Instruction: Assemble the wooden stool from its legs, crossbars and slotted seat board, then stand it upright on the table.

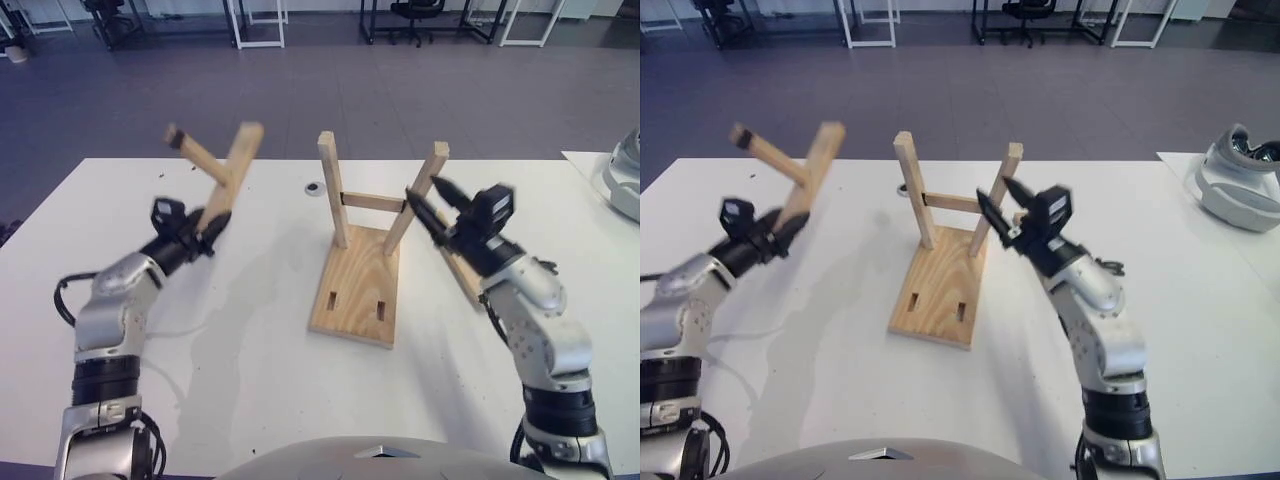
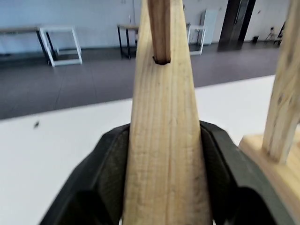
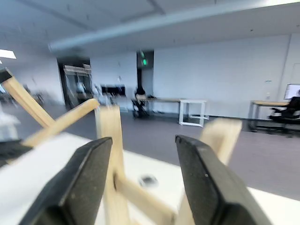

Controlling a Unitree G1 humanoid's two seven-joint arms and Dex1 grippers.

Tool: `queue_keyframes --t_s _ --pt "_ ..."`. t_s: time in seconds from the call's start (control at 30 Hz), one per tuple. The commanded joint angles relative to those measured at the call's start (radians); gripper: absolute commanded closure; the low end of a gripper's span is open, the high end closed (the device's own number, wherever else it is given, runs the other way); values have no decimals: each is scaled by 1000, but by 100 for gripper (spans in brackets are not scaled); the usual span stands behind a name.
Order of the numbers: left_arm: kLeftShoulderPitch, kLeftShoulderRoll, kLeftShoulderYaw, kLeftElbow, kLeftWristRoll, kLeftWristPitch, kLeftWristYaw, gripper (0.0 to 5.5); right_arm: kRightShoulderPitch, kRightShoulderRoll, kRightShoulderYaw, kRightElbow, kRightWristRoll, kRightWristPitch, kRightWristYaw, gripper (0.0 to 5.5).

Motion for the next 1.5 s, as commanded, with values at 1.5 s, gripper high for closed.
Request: queue_keyframes --t_s 1.5 --pt "-214 34 -371 -306 74 -6 -189 348 -368 140 -96 88 813 215 -541 419"
